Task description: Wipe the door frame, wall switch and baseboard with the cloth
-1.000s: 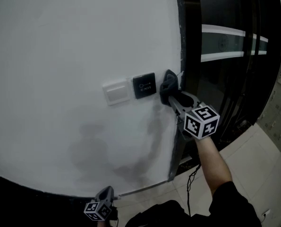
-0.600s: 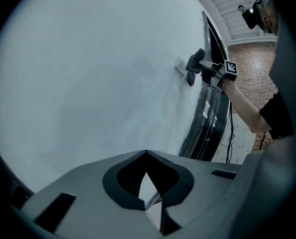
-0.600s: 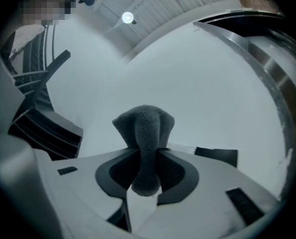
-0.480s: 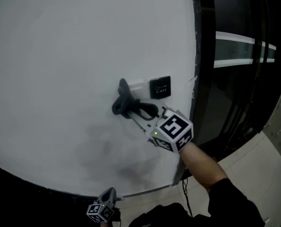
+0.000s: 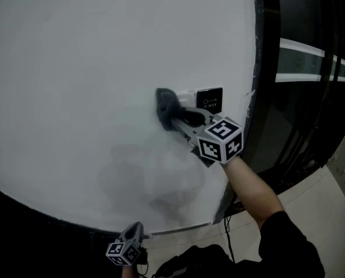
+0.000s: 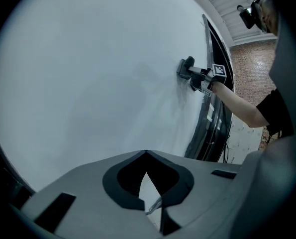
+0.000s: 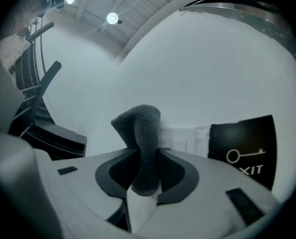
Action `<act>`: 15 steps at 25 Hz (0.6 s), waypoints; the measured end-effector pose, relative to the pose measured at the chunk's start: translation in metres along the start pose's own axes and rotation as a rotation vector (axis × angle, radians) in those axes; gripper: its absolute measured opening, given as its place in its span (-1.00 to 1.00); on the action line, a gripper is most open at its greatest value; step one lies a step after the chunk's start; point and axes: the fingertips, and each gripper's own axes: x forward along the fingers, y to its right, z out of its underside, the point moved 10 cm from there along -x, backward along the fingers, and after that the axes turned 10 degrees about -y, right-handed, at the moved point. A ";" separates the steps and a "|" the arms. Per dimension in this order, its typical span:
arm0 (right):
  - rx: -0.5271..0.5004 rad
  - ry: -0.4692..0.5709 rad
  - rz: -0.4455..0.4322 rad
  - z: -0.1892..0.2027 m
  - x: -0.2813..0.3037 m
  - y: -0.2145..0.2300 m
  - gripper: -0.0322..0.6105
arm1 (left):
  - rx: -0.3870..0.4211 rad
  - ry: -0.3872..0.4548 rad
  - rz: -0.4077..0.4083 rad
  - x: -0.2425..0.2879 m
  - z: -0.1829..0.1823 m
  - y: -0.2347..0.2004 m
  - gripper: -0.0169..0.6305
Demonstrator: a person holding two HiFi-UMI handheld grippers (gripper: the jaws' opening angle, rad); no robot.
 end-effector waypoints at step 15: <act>0.061 -0.015 0.117 0.017 -0.055 0.051 -0.59 | 0.039 0.000 0.087 0.036 -0.012 0.016 -0.98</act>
